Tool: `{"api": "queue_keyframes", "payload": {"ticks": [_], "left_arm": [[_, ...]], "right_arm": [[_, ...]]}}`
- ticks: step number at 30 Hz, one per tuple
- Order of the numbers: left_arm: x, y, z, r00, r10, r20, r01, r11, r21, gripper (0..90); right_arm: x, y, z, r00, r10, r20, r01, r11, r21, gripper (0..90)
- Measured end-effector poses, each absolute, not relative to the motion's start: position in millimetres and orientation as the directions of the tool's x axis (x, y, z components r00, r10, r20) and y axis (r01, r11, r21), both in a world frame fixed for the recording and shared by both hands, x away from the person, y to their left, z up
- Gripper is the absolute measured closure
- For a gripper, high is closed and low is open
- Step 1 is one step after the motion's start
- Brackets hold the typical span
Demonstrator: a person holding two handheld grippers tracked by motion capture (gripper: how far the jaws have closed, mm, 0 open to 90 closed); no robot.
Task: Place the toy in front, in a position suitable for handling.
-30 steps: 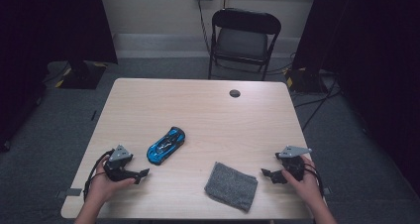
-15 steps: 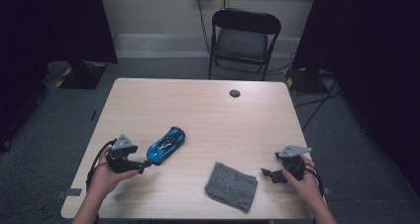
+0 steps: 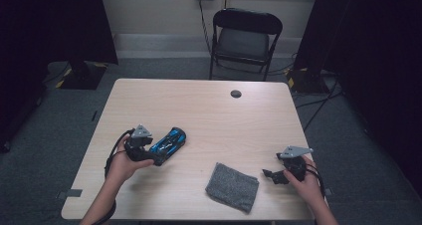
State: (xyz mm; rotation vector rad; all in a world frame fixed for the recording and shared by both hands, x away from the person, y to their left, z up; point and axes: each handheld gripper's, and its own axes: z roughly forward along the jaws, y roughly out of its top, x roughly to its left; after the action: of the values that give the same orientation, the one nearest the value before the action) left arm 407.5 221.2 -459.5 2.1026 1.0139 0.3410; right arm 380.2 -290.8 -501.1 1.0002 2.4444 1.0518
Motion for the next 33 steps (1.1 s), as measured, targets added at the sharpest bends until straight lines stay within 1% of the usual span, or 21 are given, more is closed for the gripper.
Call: {"api": "queue_keyframes", "payload": {"ticks": [4,7,9,13,27,33], "left_arm": [[417.7,215.4,-461.4,0.644,0.759,-0.096,0.562,-0.384,0.733,18.0],[422.7,212.0,-462.6,0.644,0.760,-0.086,0.564,-0.396,0.724,18.0],[427.3,207.5,-463.6,0.646,0.756,-0.110,0.575,-0.387,0.721,18.0],[435.0,197.7,-463.4,0.658,0.748,-0.093,0.568,-0.411,0.713,18.0],[458.0,180.5,-474.9,0.628,0.769,-0.119,0.606,-0.388,0.694,17.3],[463.1,168.9,-479.1,0.623,0.777,-0.093,0.611,-0.409,0.678,15.6]], "right_arm": [[380.2,-290.8,-501.1,-0.714,0.700,0.001,0.482,0.490,0.726,9.3],[380.2,-290.8,-501.1,-0.714,0.700,0.001,0.482,0.490,0.726,9.3],[380.2,-290.8,-501.1,-0.714,0.700,0.001,0.482,0.490,0.726,9.3],[380.2,-290.8,-501.1,-0.714,0.700,0.001,0.482,0.490,0.726,9.3],[380.2,-290.8,-501.1,-0.714,0.700,0.001,0.482,0.490,0.726,9.3],[380.2,-290.8,-501.1,-0.714,0.700,0.001,0.482,0.490,0.726,9.3]]}}
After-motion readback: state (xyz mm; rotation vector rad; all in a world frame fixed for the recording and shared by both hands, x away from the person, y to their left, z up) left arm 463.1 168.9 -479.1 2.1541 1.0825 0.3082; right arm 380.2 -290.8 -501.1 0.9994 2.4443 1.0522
